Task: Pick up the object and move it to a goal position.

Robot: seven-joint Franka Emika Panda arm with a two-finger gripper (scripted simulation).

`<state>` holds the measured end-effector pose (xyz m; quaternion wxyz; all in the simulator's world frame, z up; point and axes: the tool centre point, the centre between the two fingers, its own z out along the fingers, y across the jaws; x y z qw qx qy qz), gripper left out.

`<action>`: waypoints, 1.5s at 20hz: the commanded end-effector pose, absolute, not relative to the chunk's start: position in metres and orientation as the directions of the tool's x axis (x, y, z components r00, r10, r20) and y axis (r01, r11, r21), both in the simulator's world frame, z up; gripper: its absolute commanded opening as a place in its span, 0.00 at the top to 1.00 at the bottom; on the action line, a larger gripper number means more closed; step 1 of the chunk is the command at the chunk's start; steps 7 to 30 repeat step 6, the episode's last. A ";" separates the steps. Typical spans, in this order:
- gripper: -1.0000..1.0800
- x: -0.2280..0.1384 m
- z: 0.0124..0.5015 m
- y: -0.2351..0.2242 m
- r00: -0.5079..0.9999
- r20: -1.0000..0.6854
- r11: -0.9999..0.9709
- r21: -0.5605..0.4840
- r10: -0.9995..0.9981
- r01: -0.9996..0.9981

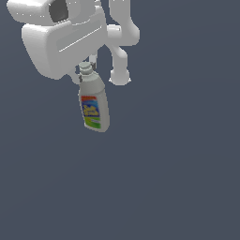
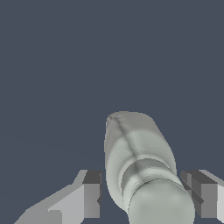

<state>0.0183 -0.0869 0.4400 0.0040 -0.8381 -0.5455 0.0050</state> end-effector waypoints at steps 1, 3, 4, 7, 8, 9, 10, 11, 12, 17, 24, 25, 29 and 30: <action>1.00 0.020 0.450 -0.088 0.405 0.000 -0.405 0.000 0.914 0.914; 1.00 0.021 0.450 -0.088 0.405 0.000 -0.405 0.000 0.914 0.914; 1.00 0.021 0.450 -0.088 0.405 0.000 -0.405 0.000 0.914 0.914; 1.00 0.021 0.450 -0.088 0.405 0.000 -0.405 0.000 0.914 0.914; 1.00 0.021 0.450 -0.088 0.405 0.000 -0.405 0.000 0.914 0.914; 1.00 0.021 0.450 -0.088 0.405 0.000 -0.405 0.000 0.914 0.914; 1.00 0.021 0.450 -0.088 0.405 0.000 -0.405 0.000 0.914 0.914; 1.00 0.021 0.450 -0.088 0.405 0.000 -0.405 0.000 0.914 0.914; 1.00 0.021 0.450 -0.088 0.405 0.000 -0.405 0.000 0.914 0.914; 1.00 0.021 0.450 -0.088 0.405 0.000 -0.405 0.000 0.914 0.914; 1.00 0.021 0.450 -0.088 0.405 0.000 -0.405 0.000 0.914 0.914; 1.00 0.021 0.450 -0.088 0.405 0.000 -0.405 0.000 0.914 0.914; 1.00 0.021 0.450 -0.088 0.405 0.000 -0.405 0.000 0.914 0.914; 1.00 0.021 0.450 -0.088 0.405 0.000 -0.405 0.000 0.914 0.914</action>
